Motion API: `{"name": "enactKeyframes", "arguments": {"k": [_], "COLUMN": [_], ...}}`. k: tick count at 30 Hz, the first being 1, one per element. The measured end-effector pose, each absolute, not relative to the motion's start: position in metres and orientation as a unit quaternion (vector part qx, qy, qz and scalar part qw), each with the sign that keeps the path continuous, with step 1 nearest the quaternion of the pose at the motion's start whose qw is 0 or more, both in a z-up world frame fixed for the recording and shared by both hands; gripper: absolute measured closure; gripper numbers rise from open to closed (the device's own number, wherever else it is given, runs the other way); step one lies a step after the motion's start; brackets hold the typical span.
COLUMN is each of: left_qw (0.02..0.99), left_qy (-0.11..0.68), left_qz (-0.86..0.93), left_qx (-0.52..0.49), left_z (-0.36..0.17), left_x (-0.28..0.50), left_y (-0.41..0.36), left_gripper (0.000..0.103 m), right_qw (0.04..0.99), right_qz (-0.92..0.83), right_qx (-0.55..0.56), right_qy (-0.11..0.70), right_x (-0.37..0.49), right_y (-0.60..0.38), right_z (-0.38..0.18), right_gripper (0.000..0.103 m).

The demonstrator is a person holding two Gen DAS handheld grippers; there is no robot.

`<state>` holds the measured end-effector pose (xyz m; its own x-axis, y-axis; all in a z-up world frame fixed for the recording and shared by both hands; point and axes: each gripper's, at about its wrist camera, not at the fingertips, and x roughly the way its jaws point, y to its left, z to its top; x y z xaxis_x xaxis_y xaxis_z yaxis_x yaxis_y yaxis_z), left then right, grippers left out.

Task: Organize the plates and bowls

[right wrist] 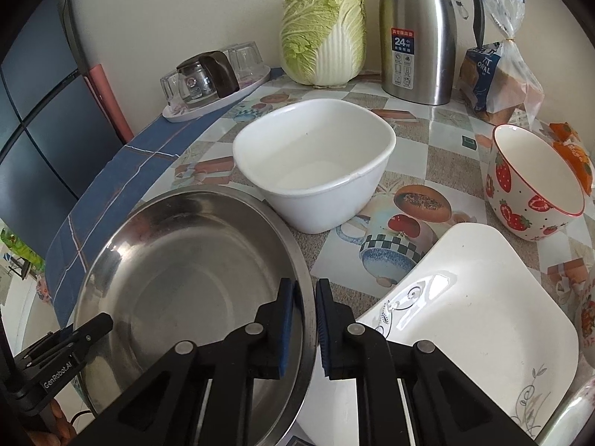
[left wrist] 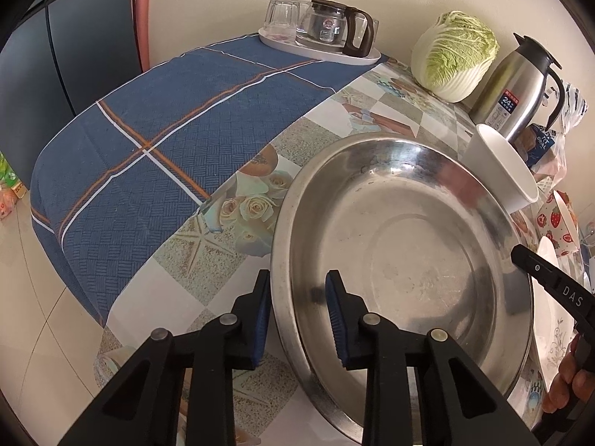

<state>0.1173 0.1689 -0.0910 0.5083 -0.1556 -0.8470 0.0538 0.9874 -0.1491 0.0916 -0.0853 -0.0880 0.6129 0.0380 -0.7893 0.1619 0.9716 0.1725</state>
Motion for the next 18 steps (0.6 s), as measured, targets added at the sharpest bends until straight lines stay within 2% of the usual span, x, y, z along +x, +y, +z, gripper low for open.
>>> {"name": "enactKeyframes", "arguments": {"k": [18], "left_qw": [0.868], "left_qy": [0.491], "left_qz": [-0.018], "left_qx": [-0.064], "left_z": [-0.088], "left_x": [0.12], "left_y": [0.191], "left_gripper": [0.077], "right_qw": [0.88], "right_qz": [0.015], "right_qx": [0.113], "right_qy": [0.462], "right_x": [0.088], "right_y": [-0.065], "right_z": [-0.091], "right_gripper": [0.09]}}
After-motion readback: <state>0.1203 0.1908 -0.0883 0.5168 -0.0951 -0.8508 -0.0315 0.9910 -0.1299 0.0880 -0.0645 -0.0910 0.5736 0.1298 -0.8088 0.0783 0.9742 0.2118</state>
